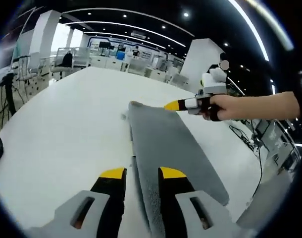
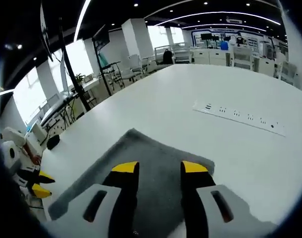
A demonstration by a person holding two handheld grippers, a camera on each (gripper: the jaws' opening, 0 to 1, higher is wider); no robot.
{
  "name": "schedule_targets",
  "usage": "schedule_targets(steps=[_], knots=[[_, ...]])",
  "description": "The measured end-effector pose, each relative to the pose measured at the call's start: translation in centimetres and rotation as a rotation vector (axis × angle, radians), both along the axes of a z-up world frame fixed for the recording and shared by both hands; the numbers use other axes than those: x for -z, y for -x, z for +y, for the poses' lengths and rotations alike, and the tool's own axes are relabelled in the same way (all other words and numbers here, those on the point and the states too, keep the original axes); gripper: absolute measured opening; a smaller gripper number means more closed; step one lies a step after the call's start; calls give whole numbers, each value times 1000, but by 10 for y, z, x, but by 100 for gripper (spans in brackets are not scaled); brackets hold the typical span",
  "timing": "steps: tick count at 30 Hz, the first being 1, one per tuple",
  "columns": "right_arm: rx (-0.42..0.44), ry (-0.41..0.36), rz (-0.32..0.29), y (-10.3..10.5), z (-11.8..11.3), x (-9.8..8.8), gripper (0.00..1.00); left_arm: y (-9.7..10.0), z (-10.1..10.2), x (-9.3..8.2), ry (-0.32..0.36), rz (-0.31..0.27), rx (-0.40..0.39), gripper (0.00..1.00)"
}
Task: Fold the towel on the table until its edges align and the towel forms a compact rectangular stack.
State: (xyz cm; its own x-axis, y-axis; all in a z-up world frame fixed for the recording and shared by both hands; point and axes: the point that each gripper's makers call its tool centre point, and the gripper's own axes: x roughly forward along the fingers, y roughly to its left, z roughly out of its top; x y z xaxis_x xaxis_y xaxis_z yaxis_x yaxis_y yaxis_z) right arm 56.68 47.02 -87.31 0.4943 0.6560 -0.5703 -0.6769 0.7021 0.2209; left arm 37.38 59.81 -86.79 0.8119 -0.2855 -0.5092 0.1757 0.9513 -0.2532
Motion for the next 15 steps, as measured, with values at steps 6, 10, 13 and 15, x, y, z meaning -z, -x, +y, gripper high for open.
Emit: schedule_targets(steps=[6,10,13,15], knots=[[45,0,19,6,-28,2,41,-16,-7,3,-52,29,45,56],[55,6,36,18,-44,6,42,-22,-10,8,-55,62,69,56],[48,15,55,41,-55,12,42,-29,-8,15,-65,86,75,55],[48,11,72,49,-60,17,41,-33,-6,14,-67,89,73,53]])
